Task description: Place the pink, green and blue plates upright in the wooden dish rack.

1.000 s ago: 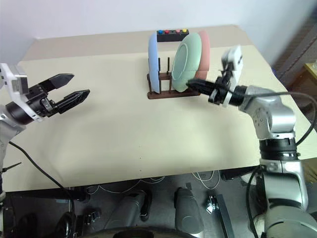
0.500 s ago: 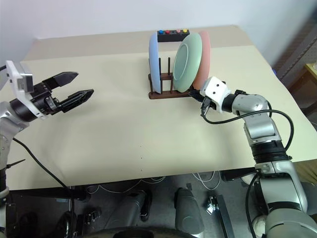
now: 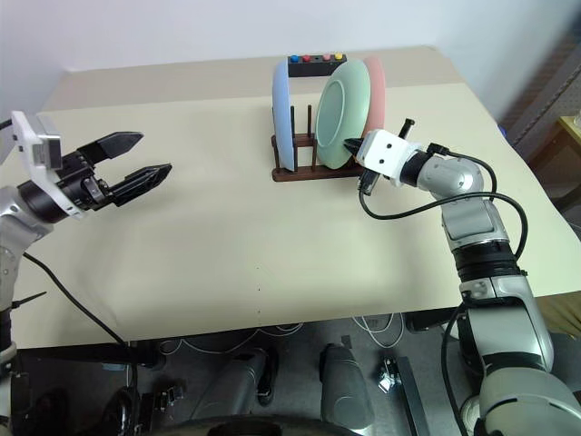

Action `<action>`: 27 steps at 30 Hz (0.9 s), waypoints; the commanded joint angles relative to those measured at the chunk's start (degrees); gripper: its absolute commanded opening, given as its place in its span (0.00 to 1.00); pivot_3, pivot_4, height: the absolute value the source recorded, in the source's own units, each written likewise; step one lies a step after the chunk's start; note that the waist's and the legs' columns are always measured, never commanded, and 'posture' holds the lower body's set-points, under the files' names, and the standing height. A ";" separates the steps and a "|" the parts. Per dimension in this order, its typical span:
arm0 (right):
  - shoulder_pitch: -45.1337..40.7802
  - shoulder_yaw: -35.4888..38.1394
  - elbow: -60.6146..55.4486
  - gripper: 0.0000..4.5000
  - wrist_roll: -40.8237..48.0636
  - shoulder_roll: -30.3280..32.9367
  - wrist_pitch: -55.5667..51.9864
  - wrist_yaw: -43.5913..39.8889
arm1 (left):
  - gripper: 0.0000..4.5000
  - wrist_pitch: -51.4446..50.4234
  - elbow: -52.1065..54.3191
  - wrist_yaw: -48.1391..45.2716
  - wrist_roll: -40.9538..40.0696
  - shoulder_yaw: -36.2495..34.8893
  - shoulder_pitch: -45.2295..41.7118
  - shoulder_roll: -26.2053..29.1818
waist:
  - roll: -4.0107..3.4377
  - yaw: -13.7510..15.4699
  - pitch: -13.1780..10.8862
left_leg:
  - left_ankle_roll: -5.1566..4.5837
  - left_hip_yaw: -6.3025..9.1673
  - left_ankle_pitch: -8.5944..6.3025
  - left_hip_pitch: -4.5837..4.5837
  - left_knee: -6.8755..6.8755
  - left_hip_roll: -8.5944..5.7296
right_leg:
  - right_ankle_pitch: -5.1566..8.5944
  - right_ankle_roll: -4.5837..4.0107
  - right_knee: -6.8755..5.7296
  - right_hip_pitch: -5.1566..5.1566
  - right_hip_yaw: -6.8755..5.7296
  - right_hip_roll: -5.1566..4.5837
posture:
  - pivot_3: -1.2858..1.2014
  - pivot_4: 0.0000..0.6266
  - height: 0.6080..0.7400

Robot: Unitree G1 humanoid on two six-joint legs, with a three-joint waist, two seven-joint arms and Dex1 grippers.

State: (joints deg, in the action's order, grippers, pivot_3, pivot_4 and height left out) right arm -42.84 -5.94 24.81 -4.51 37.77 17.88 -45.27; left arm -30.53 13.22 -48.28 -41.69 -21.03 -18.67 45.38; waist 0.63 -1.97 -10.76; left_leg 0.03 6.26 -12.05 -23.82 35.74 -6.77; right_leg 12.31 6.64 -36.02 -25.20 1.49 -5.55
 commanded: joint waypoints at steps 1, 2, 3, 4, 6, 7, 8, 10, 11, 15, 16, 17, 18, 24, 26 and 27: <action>0.46 0.31 -2.06 0.01 0.82 1.87 1.45 -2.54 | 1.00 1.01 1.45 0.15 0.01 -1.60 -0.20 0.57 | 0.00 0.02 0.00 | 0.00 0.00 0.00 0.00 0.00 0.00 | 0.00 0.00 0.00 0.00 0.00 0.00 | 0.52 0.24 1.00; 0.59 -0.05 -1.46 0.01 0.05 2.19 2.03 -2.75 | 1.00 1.29 1.41 0.24 0.22 -1.53 -0.29 0.46 | 0.00 0.05 0.00 | 0.00 0.00 0.00 0.00 0.00 0.00 | 0.00 0.00 0.00 0.00 0.00 0.00 | 0.52 0.24 1.00; 0.60 -0.27 -0.88 0.01 -0.48 2.33 2.47 -2.84 | 1.00 1.57 1.35 0.40 0.43 -1.43 -0.53 0.33 | 0.00 0.06 0.00 | 0.00 0.00 0.00 0.00 0.01 0.00 | 0.00 0.00 0.00 0.00 0.00 0.00 | 0.52 0.24 1.00; 0.54 -0.41 -0.48 0.01 -0.80 2.39 2.78 -2.78 | 1.00 1.75 1.30 0.52 0.57 -1.35 -0.71 0.24 | 0.00 0.04 0.00 | 0.00 0.00 0.00 0.00 0.01 0.00 | 0.00 0.00 0.00 0.01 0.00 0.00 | 0.52 0.24 1.00; -0.31 -1.15 1.38 0.01 -3.62 2.72 4.49 -0.74 | 1.00 1.83 1.21 0.86 0.66 -1.03 -2.05 0.28 | 0.00 0.03 0.00 | 0.00 0.00 0.00 0.01 0.02 0.00 | 0.00 0.00 -0.01 0.01 0.00 0.01 | 0.52 0.24 1.00; -0.64 -1.43 2.19 0.01 -4.91 2.91 5.28 0.10 | 1.00 1.74 1.26 0.91 0.58 -0.92 -2.51 0.36 | 0.00 0.02 0.00 | 0.00 0.00 0.00 0.02 0.01 0.00 | 0.00 0.00 -0.01 0.01 0.00 0.01 | 0.52 0.24 1.00; -0.87 -1.66 2.93 0.01 -6.02 3.11 6.09 0.84 | 1.00 1.75 1.33 0.88 0.60 -0.81 -2.80 0.46 | 0.00 0.02 0.00 | 0.01 0.00 0.01 0.02 0.01 0.00 | 0.00 0.00 -0.01 0.01 0.00 0.01 | 0.52 0.24 1.00; -0.98 -2.27 4.31 0.01 -7.83 3.63 7.43 1.86 | 1.00 1.65 1.43 0.76 0.63 -0.81 -2.94 0.60 | 0.00 0.00 0.00 | 0.05 0.00 0.03 0.02 0.01 0.00 | 0.00 0.00 -0.01 0.01 0.00 0.01 | 0.52 0.24 1.00; -1.10 -2.58 5.06 0.01 -8.83 3.86 8.17 2.55 | 1.00 1.64 1.45 0.72 0.70 -0.85 -2.95 0.66 | 0.00 -0.02 0.00 | 0.08 -0.01 0.05 0.02 0.01 0.00 | 0.00 0.00 -0.01 0.01 0.00 0.01 | 0.52 0.24 1.00; -1.83 -2.32 6.76 0.01 -9.14 3.52 9.06 3.89 | 1.00 1.34 1.90 0.77 0.44 -1.27 -2.63 0.76 | 0.00 -0.13 0.00 | 0.09 0.00 0.05 0.02 0.01 0.00 | 0.00 0.00 -0.02 0.01 0.00 0.01 | 0.52 0.24 1.00; -2.16 -2.35 7.00 0.01 -9.36 3.45 9.24 4.23 | 1.00 1.25 1.97 0.79 0.35 -1.33 -2.55 0.76 | 0.00 -0.18 0.00 | 0.09 -0.01 0.05 0.02 0.01 0.00 | 0.00 0.00 -0.02 0.01 0.00 0.01 | 0.52 0.24 1.00; -2.65 -2.33 7.35 0.01 -9.63 3.27 9.33 4.89 | 1.00 1.26 1.89 0.77 0.35 -1.33 -2.56 0.74 | 0.00 -0.24 0.00 | 0.09 -0.01 0.05 0.02 0.01 0.00 | 0.00 0.00 -0.02 0.01 0.00 0.01 | 0.52 0.24 1.00; -3.09 -2.35 7.64 0.01 -10.01 3.16 9.46 5.56 | 1.00 1.26 1.82 0.76 0.34 -1.32 -2.57 0.72 | 0.00 -0.29 0.00 | 0.09 0.00 0.05 0.02 0.01 0.00 | 0.00 0.00 -0.02 0.01 0.00 0.01 | 0.52 0.24 1.00; -4.61 -1.33 7.24 0.01 -8.04 1.88 8.65 6.61 | 1.00 1.40 1.61 0.73 0.38 -1.35 -2.46 0.59 | 0.00 -0.29 0.00 | 0.09 0.00 0.05 0.03 0.00 0.00 | 0.00 0.00 -0.02 0.01 0.00 0.02 | 0.52 0.24 1.00; -4.62 -0.03 5.83 0.01 -4.74 0.72 6.55 5.50 | 1.00 1.43 1.63 0.72 0.38 -1.43 -2.28 0.55 | 0.00 -0.29 0.00 | 0.09 0.00 0.05 0.03 0.00 0.00 | 0.00 0.00 -0.02 0.02 0.00 0.02 | 0.52 0.24 1.00; -4.69 0.26 5.26 0.01 -3.90 0.50 6.00 5.17 | 1.00 1.43 1.63 0.72 0.36 -1.46 -2.22 0.54 | 0.00 -0.29 0.00 | 0.09 0.00 0.05 0.03 0.01 0.00 | 0.00 0.00 -0.02 0.02 0.00 0.02 | 0.52 0.24 1.00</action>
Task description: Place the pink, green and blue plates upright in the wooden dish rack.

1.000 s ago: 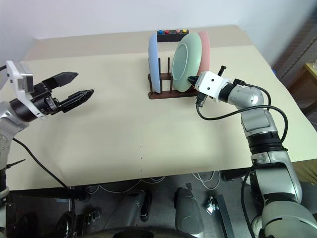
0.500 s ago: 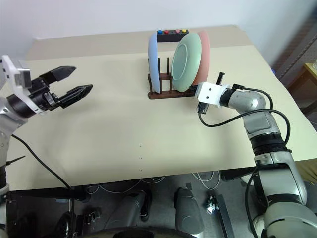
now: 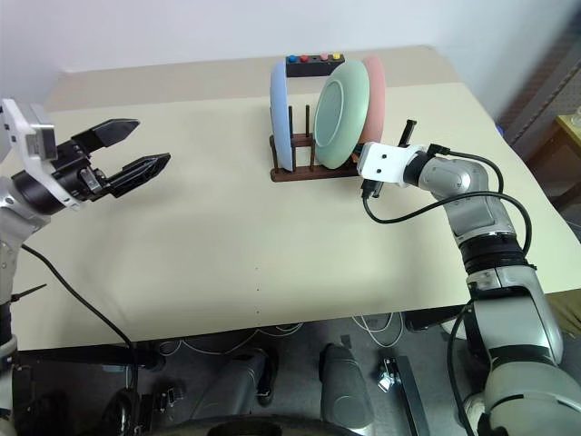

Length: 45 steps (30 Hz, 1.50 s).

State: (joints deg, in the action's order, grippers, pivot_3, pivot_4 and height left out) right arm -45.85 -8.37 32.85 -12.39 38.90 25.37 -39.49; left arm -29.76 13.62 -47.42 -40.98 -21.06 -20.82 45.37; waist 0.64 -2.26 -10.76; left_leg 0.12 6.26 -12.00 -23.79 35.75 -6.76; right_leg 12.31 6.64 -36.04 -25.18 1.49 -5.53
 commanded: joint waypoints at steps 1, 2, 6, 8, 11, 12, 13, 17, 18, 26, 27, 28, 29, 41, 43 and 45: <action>-1.83 2.46 -3.15 0.01 3.74 -0.39 -1.22 -0.69 | 1.00 0.67 1.23 -0.14 -0.36 -1.45 0.00 0.53 | 0.00 0.01 0.00 | 0.00 0.00 0.00 0.00 0.00 0.00 | 0.00 0.00 0.00 0.00 0.00 0.00 | 0.52 0.24 1.00; -2.08 2.31 -3.48 0.01 3.77 -0.23 -1.16 -0.89 | 1.00 0.66 1.23 -0.13 -0.38 -1.47 0.07 0.51 | 0.00 0.04 0.00 | 0.00 0.00 0.00 0.00 0.00 0.00 | 0.00 0.00 0.00 0.00 0.00 0.00 | 0.52 0.24 1.00; -3.85 2.09 -3.81 0.01 3.72 -0.17 -1.27 -0.89 | 1.00 0.69 0.99 -0.30 -0.43 -1.52 0.18 0.56 | 0.00 0.01 0.00 | -0.01 0.00 -0.01 0.00 0.01 0.00 | 0.00 0.00 0.00 0.00 0.00 0.00 | 0.52 0.24 1.00; -4.52 2.31 -4.08 0.01 4.25 -0.48 -1.34 -0.85 | 1.00 0.71 0.98 -0.34 -0.40 -1.54 0.25 0.59 | 0.00 0.01 0.00 | 0.00 0.00 0.00 0.00 0.00 0.00 | 0.00 0.00 0.00 -0.01 0.00 0.00 | 0.52 0.24 1.00; -5.42 2.66 -4.61 0.01 5.02 -1.10 -1.37 -0.38 | 1.00 0.78 1.01 -0.37 -0.27 -1.55 0.47 0.57 | 0.00 0.01 0.00 | 0.00 0.00 0.00 0.00 0.00 0.00 | 0.00 0.00 0.00 0.00 0.00 0.00 | 0.52 0.24 1.00; -5.74 2.67 -4.73 0.01 5.21 -1.28 -1.27 -0.22 | 1.00 0.75 1.03 -0.35 -0.27 -1.56 0.53 0.55 | 0.00 0.00 0.00 | 0.00 0.00 0.00 0.00 0.00 0.00 | 0.00 0.00 0.00 0.00 0.00 0.00 | 0.52 0.24 1.00; -6.00 2.68 -4.86 0.01 5.44 -1.47 -1.28 -0.12 | 1.00 0.74 1.05 -0.36 -0.27 -1.60 0.59 0.57 | 0.00 -0.01 0.00 | 0.00 0.00 0.00 0.00 0.00 0.00 | 0.00 0.00 0.00 0.00 0.00 0.00 | 0.52 0.24 1.00; -6.71 2.72 -5.26 0.01 6.20 -2.34 -1.61 0.18 | 1.00 0.59 1.14 -0.32 -0.43 -1.78 0.79 0.64 | 0.00 -0.03 0.00 | -0.01 0.01 0.00 0.00 0.00 0.00 | 0.00 0.00 -0.01 -0.01 0.00 0.00 | 0.52 0.24 1.00; -6.87 2.76 -5.15 0.01 6.21 -2.37 -1.60 0.38 | 1.00 0.58 1.16 -0.30 -0.45 -1.80 0.83 0.65 | 0.00 -0.03 0.00 | -0.01 0.01 0.00 0.00 0.00 0.00 | 0.00 0.00 0.00 -0.01 0.00 0.00 | 0.52 0.24 1.00; -10.88 11.42 -7.26 0.01 20.57 -6.82 -13.67 1.30 | 1.00 0.45 0.97 -0.62 -0.56 -2.11 1.10 0.93 | 0.00 -0.20 0.00 | -0.01 0.01 -0.01 0.00 -0.01 0.01 | 0.00 0.00 -0.01 -0.01 0.00 0.00 | 0.52 0.24 1.00; -11.36 13.13 -8.50 0.01 24.08 -7.69 -17.24 0.58 | 1.00 0.48 0.83 -0.68 -0.49 -2.06 0.98 0.98 | -0.01 -0.20 0.00 | -0.01 0.01 -0.01 0.01 -0.02 0.02 | 0.00 -0.01 -0.01 -0.02 0.00 0.01 | 0.52 0.24 1.00; -11.74 15.33 -10.59 0.01 29.57 -8.82 -22.38 -0.70 | 1.00 0.53 0.63 -0.72 -0.39 -1.96 0.72 1.04 | -0.01 -0.14 0.00 | -0.01 0.01 -0.01 0.00 -0.04 0.03 | 0.00 -0.01 -0.01 -0.02 0.01 0.01 | 0.52 0.24 1.00; -11.88 16.74 -12.29 0.01 33.18 -9.51 -26.07 -1.47 | 1.00 0.58 0.45 -0.80 -0.31 -1.91 0.56 1.09 | -0.01 -0.10 0.00 | -0.01 0.05 -0.01 0.00 -0.04 0.03 | 0.00 -0.01 -0.01 -0.02 0.00 0.01 | 0.52 0.24 1.00; 1.54 16.12 -37.29 0.54 66.85 2.66 -72.60 -24.60 | 1.00 -1.99 1.36 -3.10 -1.27 -3.89 2.04 4.82 | 0.00 1.11 0.00 | -0.30 0.07 -0.21 -0.02 -0.03 0.04 | 0.01 0.00 0.06 0.00 -0.03 -0.02 | 0.52 0.24 1.00; 3.13 15.38 -37.73 0.74 66.87 4.34 -73.98 -26.33 | 1.00 -2.78 2.77 -3.56 -2.04 -4.94 3.74 5.65 | -0.03 1.05 -0.01 | -0.31 -0.02 -0.23 -0.01 0.02 0.04 | 0.01 -0.01 0.05 0.00 0.01 -0.05 | 0.52 0.24 1.00; 3.51 14.86 -37.44 0.96 65.84 3.73 -73.40 -26.57 | 1.00 -3.57 4.79 -4.15 -2.45 -6.10 6.65 6.29 | -0.03 0.98 -0.01 | -0.31 -0.05 -0.24 -0.01 0.13 0.09 | -0.02 -0.05 0.02 0.01 0.02 -0.07 | 0.52 0.24 1.00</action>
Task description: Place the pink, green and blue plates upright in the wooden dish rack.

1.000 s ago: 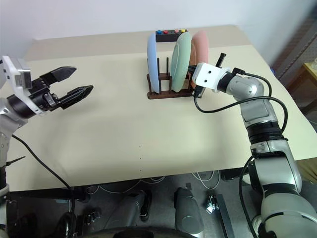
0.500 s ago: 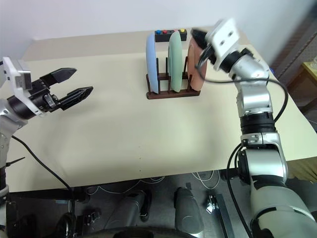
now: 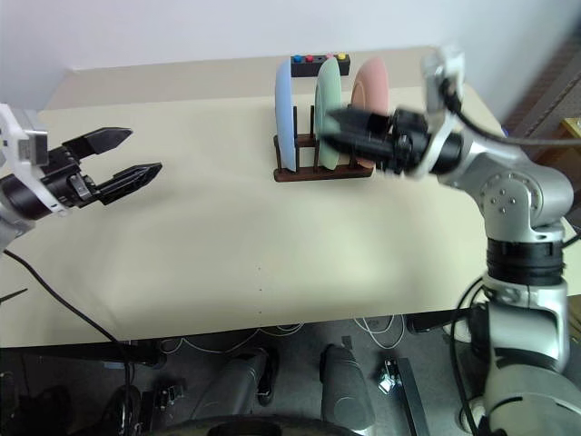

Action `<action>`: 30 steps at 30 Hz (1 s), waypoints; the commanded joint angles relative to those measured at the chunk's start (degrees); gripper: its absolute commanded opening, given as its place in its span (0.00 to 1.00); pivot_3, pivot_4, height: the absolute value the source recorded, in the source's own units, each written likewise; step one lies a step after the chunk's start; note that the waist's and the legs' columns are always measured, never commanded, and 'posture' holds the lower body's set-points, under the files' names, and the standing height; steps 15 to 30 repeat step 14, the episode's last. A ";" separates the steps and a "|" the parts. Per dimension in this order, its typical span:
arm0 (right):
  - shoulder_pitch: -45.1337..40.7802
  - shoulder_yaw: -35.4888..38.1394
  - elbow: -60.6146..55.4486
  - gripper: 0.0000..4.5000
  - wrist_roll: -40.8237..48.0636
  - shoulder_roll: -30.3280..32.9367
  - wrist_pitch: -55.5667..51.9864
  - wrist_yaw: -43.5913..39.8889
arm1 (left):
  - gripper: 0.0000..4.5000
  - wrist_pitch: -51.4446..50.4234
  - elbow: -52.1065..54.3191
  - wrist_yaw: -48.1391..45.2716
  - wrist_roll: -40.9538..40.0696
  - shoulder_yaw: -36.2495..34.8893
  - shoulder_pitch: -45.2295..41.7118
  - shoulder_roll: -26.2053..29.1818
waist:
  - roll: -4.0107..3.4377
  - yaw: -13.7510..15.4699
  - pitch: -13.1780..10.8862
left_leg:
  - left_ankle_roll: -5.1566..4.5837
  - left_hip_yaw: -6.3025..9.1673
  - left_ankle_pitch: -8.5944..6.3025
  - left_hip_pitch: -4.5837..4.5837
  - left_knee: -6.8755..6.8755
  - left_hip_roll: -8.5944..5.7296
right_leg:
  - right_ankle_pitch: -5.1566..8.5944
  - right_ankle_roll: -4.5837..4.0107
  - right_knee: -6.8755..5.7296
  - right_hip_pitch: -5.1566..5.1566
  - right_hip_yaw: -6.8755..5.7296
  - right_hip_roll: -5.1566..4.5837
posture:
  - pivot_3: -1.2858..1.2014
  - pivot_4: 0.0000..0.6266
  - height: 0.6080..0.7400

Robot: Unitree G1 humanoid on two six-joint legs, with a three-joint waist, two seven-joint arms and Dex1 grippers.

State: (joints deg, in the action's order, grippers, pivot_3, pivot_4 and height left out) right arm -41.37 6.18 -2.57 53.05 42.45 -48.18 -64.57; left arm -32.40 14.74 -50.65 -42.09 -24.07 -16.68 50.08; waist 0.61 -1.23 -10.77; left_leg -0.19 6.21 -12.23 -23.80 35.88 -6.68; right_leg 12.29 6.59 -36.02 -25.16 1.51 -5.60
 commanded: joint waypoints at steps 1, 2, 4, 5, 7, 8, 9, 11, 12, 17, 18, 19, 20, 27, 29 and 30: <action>-0.84 0.10 -2.00 0.98 -0.16 -0.14 0.59 -1.63 | 1.00 -1.07 4.35 -1.05 -1.43 -3.41 3.57 1.79 | 0.00 0.01 0.00 | 0.01 -0.03 0.00 0.00 0.00 0.05 | -0.02 -0.03 0.01 0.00 0.00 0.02 | 0.52 0.24 1.00; -0.04 -1.58 -2.24 0.98 -2.67 -0.46 2.57 -1.99 | 1.00 -0.71 5.48 -1.38 -0.75 -3.89 5.72 2.03 | 0.00 0.11 0.00 | 0.01 -0.03 -0.01 0.00 0.00 0.06 | -0.02 -0.03 0.01 0.00 0.00 0.02 | 0.52 0.24 1.00; 2.33 -5.96 -3.32 0.98 -8.72 -0.26 7.12 -3.21 | 1.00 0.55 7.49 -1.90 0.94 -5.00 9.83 2.28 | 0.03 0.23 0.02 | 0.05 -0.03 -0.04 0.00 0.01 0.09 | -0.02 -0.03 0.03 0.01 0.00 0.03 | 0.52 0.24 1.00; 3.59 -7.30 -4.00 0.98 -10.08 -0.29 8.01 -3.65 | 1.00 0.83 8.07 -2.08 1.42 -5.44 11.51 2.32 | 0.03 0.33 0.03 | 0.05 -0.03 -0.05 0.00 0.01 0.09 | -0.02 -0.03 0.04 0.02 -0.01 0.03 | 0.52 0.24 1.00; 4.82 -7.24 -5.32 0.98 -9.45 -0.68 7.31 -3.59 | 1.00 1.91 8.68 -2.32 2.69 -5.32 13.60 2.30 | 0.03 0.54 0.02 | 0.04 -0.03 -0.07 -0.01 0.01 0.09 | -0.02 -0.03 0.08 0.03 -0.01 0.02 | 0.52 0.24 1.00; 5.06 -6.97 -5.81 0.98 -9.23 -0.84 7.15 -3.39 | 1.00 2.39 8.93 -2.38 3.21 -5.15 14.26 2.27 | 0.02 0.67 0.02 | 0.04 -0.03 -0.07 -0.03 0.03 0.09 | -0.02 -0.03 0.07 0.02 -0.01 0.02 | 0.52 0.24 1.00; 5.41 -7.17 -6.31 0.98 -11.42 -1.05 9.86 -2.80 | 1.00 2.96 9.06 -2.37 3.76 -4.67 14.78 2.06 | 0.01 0.73 0.01 | 0.04 -0.03 -0.07 -0.06 0.08 0.09 | -0.02 -0.04 0.07 0.02 -0.02 0.02 | 0.52 0.24 1.00; 5.63 -7.34 -7.05 0.98 -13.67 -1.03 12.85 -2.60 | 1.00 4.14 9.48 -1.86 4.90 -3.31 14.77 1.42 | 0.03 0.72 0.02 | 0.04 -0.03 -0.08 -0.10 0.14 0.09 | -0.02 -0.04 0.08 0.02 -0.02 0.01 | 0.52 0.24 1.00; 5.61 -7.35 -7.26 0.98 -13.89 -1.02 13.19 -2.77 | 1.00 4.45 9.58 -1.60 5.18 -2.82 14.59 1.15 | 0.03 0.71 0.02 | 0.04 -0.03 -0.08 -0.09 0.13 0.09 | -0.02 -0.05 0.08 0.02 -0.03 0.01 | 0.52 0.24 1.00; 5.35 -7.41 -7.49 0.98 -14.02 -1.07 13.39 -3.03 | 1.00 5.20 9.76 -0.97 5.70 -1.63 14.02 0.36 | 0.03 0.70 0.02 | 0.04 -0.02 -0.09 -0.09 0.12 0.10 | -0.02 -0.04 0.09 0.02 -0.04 0.02 | 0.52 0.24 1.00; 5.35 -7.41 -7.49 0.98 -14.02 -1.07 13.39 -3.03 | 1.00 5.20 9.76 -0.97 5.70 -1.63 14.02 0.36 | 0.03 0.70 0.02 | 0.04 -0.02 -0.09 -0.09 0.12 0.10 | -0.02 -0.04 0.09 0.02 -0.04 0.02 | 0.52 0.24 1.00; 5.35 -7.41 -7.49 0.98 -14.02 -1.07 13.39 -3.03 | 1.00 5.20 9.76 -0.97 5.70 -1.63 14.02 0.36 | 0.03 0.70 0.02 | 0.04 -0.02 -0.09 -0.09 0.12 0.10 | -0.02 -0.04 0.09 0.02 -0.04 0.02 | 0.52 0.24 1.00; 5.35 -7.41 -7.49 0.98 -14.02 -1.07 13.39 -3.03 | 1.00 5.20 9.76 -0.97 5.70 -1.63 14.02 0.36 | 0.03 0.70 0.02 | 0.04 -0.02 -0.09 -0.09 0.12 0.10 | -0.02 -0.04 0.09 0.02 -0.04 0.02 | 0.52 0.24 1.00; 5.35 -7.41 -7.49 0.98 -14.02 -1.07 13.39 -3.03 | 1.00 5.20 9.76 -0.97 5.70 -1.63 14.02 0.36 | 0.03 0.70 0.02 | 0.04 -0.02 -0.09 -0.09 0.12 0.10 | -0.02 -0.04 0.09 0.02 -0.04 0.02 | 0.52 0.24 1.00; 5.35 -7.41 -7.49 0.98 -14.02 -1.07 13.39 -3.03 | 1.00 5.20 9.76 -0.97 5.70 -1.63 14.02 0.36 | 0.03 0.70 0.02 | 0.04 -0.02 -0.09 -0.09 0.12 0.10 | -0.02 -0.04 0.09 0.02 -0.04 0.02 | 0.52 0.24 1.00; 5.35 -7.41 -7.49 0.98 -14.02 -1.07 13.39 -3.03 | 1.00 5.20 9.76 -0.97 5.70 -1.63 14.02 0.36 | 0.03 0.70 0.02 | 0.04 -0.02 -0.09 -0.09 0.12 0.10 | -0.02 -0.04 0.09 0.02 -0.04 0.02 | 0.52 0.24 1.00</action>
